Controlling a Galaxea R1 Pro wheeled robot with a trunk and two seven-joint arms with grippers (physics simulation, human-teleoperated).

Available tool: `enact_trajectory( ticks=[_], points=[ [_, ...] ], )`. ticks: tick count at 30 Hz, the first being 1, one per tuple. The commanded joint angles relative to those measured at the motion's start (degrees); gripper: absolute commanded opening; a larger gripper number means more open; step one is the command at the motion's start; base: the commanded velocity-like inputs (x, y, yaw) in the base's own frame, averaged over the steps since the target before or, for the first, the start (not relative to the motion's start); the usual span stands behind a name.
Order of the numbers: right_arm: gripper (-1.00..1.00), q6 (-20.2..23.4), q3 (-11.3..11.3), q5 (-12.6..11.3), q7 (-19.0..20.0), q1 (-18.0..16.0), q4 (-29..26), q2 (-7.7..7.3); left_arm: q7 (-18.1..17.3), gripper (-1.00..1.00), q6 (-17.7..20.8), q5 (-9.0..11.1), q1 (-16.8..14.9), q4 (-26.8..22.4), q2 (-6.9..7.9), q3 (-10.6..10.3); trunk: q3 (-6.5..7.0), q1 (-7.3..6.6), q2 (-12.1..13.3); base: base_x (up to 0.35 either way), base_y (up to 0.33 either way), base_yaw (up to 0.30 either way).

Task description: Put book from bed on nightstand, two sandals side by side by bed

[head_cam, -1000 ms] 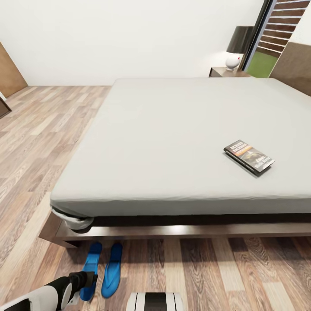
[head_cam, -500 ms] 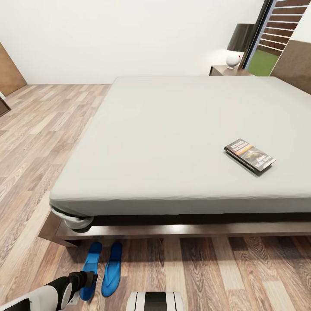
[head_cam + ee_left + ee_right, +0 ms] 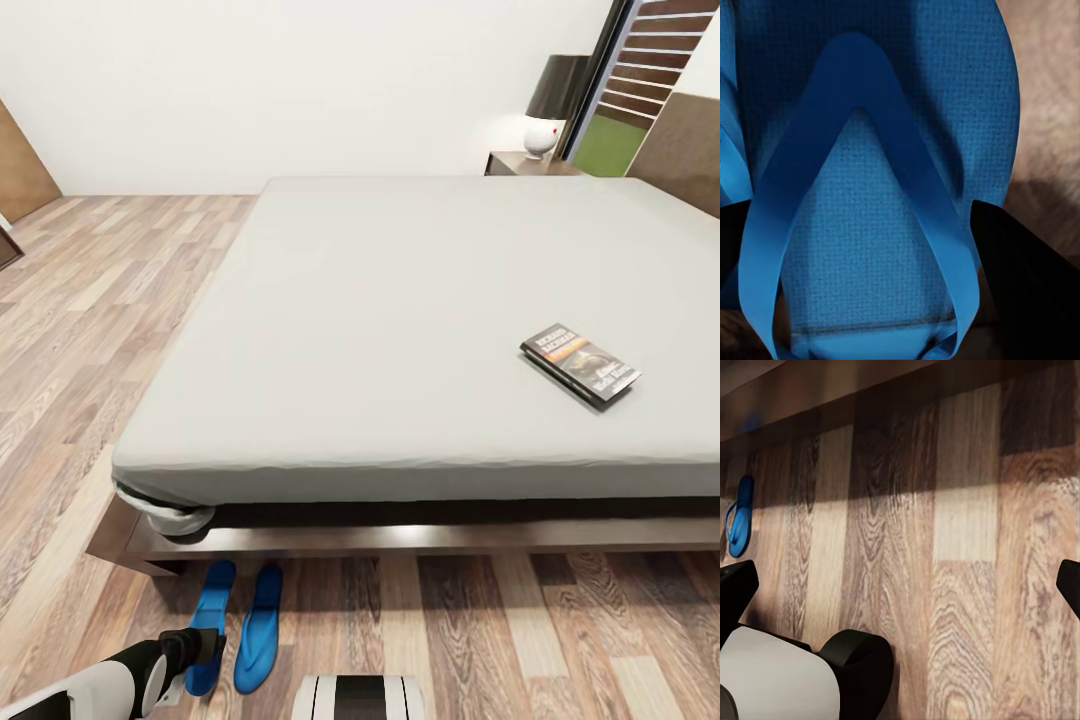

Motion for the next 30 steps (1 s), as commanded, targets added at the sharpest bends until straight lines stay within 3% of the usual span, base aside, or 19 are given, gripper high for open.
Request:
enact_trajectory(
  ticks=[1,30],
  points=[
    [1.00,0.60,-0.20,0.33,0.33,-0.07,-0.03,0.02,-0.08,-1.00,-0.25,-0.54,-0.01,-0.09,0.03,0.28,-0.04,-0.01,-0.01,0.025,0.000,0.000],
    [1.00,0.60,-0.20,0.33,0.33,-0.07,-0.03,0.02,-0.08,-1.00,-0.33,-0.54,-0.01,-0.09,0.02,0.28,-0.04,-0.01,-0.01,0.018,-0.008,0.000]
  ],
)
